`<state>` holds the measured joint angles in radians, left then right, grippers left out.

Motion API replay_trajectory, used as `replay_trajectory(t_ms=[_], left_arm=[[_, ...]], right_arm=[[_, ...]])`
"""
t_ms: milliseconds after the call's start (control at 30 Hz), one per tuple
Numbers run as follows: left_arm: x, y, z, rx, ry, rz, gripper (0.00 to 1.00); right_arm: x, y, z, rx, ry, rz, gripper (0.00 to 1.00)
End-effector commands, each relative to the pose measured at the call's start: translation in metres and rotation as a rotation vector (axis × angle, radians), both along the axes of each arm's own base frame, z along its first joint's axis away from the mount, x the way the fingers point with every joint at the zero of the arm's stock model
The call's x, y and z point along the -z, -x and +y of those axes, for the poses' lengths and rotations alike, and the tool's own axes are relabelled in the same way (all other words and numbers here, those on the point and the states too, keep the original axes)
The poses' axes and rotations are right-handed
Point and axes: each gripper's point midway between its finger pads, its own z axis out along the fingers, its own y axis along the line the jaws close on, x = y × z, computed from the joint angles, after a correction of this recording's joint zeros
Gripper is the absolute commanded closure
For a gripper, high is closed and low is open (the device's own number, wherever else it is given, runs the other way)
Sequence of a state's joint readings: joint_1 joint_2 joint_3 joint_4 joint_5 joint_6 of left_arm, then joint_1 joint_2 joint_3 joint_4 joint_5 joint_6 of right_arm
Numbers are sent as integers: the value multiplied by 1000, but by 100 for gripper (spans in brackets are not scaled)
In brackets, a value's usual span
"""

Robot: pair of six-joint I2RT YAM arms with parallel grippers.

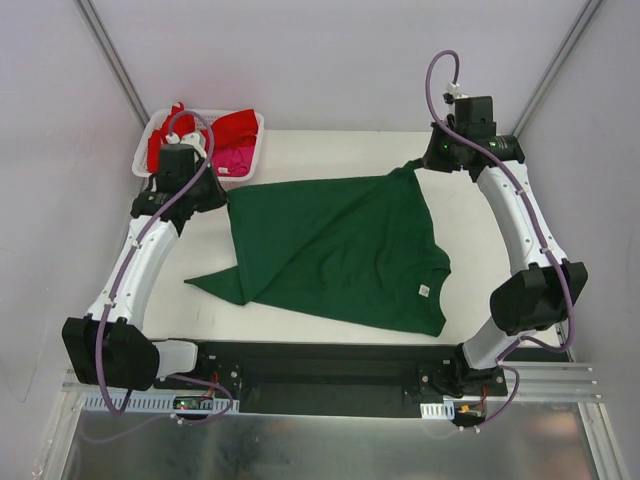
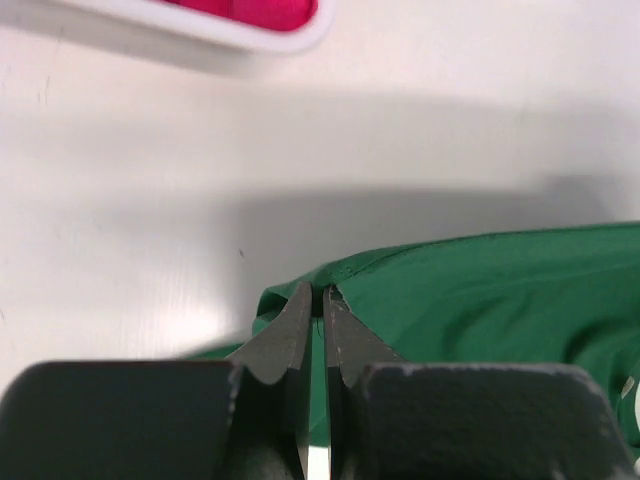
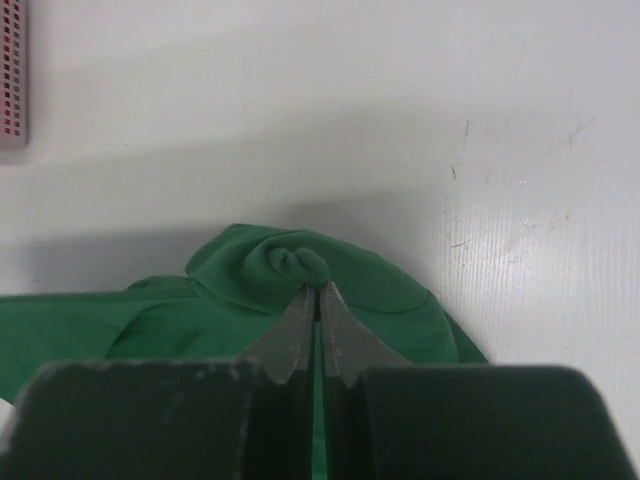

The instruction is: Fold and stack the t-shirts

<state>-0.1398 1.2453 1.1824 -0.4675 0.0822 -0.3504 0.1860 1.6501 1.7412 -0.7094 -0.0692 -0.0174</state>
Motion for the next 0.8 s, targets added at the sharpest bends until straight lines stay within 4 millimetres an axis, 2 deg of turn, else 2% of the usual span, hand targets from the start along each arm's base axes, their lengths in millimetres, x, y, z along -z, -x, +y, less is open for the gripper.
replay_trajectory(t_ms=[0, 33, 100, 133, 167, 200, 233, 267, 300, 367, 400, 433, 467, 500, 533, 567, 600, 633, 667, 700, 733, 767], left_arm=[[-43, -31, 14, 55, 5, -146, 100], [-54, -36, 18, 57, -9, -174, 100], [-54, -46, 29, 46, -23, -172, 100], [-63, -50, 30, 57, -40, -198, 100], [-64, -54, 32, 61, -45, -200, 100], [-69, -57, 43, 42, -56, -212, 100], [-80, -60, 46, 42, -66, -237, 100], [-87, -61, 44, 58, -57, -252, 100], [-95, -60, 43, 67, -55, -271, 100], [-123, -58, 32, 129, -30, -328, 100], [-130, -55, 28, 148, -18, -340, 100], [-140, -49, 25, 159, -5, -351, 100], [-141, -44, 22, 173, 8, -348, 100], [-139, -37, 16, 199, 26, -341, 100], [-127, -26, 14, 210, 35, -312, 100], [-117, -19, 13, 214, 39, -290, 100], [-85, -10, 12, 217, 50, -218, 100], [-78, 2, 12, 223, 43, -211, 100], [-63, 9, 11, 226, 46, -180, 100], [-29, 20, 10, 224, 63, -101, 100], [-20, 29, 8, 231, 76, -82, 100], [-7, 36, 6, 229, 94, -46, 100]], right_arm=[[-54, -1, 0, 10, -38, -135, 99], [-51, -2, 1, 5, -39, -121, 99], [-62, -3, 5, -9, -51, -137, 99], [-62, -2, 6, -14, -53, -129, 99], [-66, -3, 7, -15, -56, -140, 99], [-77, -3, 9, -22, -61, -165, 99], [-84, -2, 10, -27, -62, -179, 99], [-92, -3, 10, -31, -65, -194, 99], [-114, -3, 10, -33, -69, -247, 99], [-126, -4, 6, -2, -62, -259, 99], [-137, -6, -9, 138, -79, -267, 99], [-144, 3, -16, 199, -85, -248, 99], [-139, 5, -17, 229, -98, -225, 99], [-150, 13, -4, 232, -184, -249, 99], [-107, 16, 6, 230, -182, -153, 99], [-93, 21, 17, 214, -205, -139, 99], [-102, 30, 41, 163, -251, -197, 99], [-46, 39, 52, 173, -230, -85, 99], [-31, 44, 60, 177, -223, -69, 99], [-8, 56, 76, 158, -211, -18, 99], [10, 63, 83, 180, -229, 33, 99], [44, 75, 85, 185, -193, 103, 99]])
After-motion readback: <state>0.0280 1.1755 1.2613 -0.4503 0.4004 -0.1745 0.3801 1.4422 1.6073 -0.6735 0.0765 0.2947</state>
